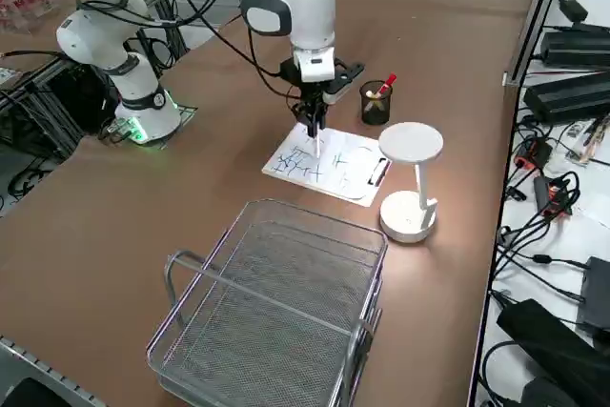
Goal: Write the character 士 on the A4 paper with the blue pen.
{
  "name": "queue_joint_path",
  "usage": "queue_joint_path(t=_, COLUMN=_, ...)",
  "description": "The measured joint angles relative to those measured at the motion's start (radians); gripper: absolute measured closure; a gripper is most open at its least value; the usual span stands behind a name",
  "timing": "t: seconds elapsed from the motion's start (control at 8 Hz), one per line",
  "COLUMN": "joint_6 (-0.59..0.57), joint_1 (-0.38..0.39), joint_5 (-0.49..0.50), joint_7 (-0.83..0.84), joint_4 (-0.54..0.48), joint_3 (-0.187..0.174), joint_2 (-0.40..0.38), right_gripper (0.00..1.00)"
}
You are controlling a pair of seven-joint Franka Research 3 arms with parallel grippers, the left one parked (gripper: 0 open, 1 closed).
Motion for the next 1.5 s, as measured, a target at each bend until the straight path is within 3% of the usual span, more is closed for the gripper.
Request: queue_joint_path(t=1.5, joint_6=0.038, joint_1=0.004, joint_5=0.034, joint_7=0.002, joint_4=0.0, joint_3=0.014, joint_2=0.019, right_gripper=0.79)
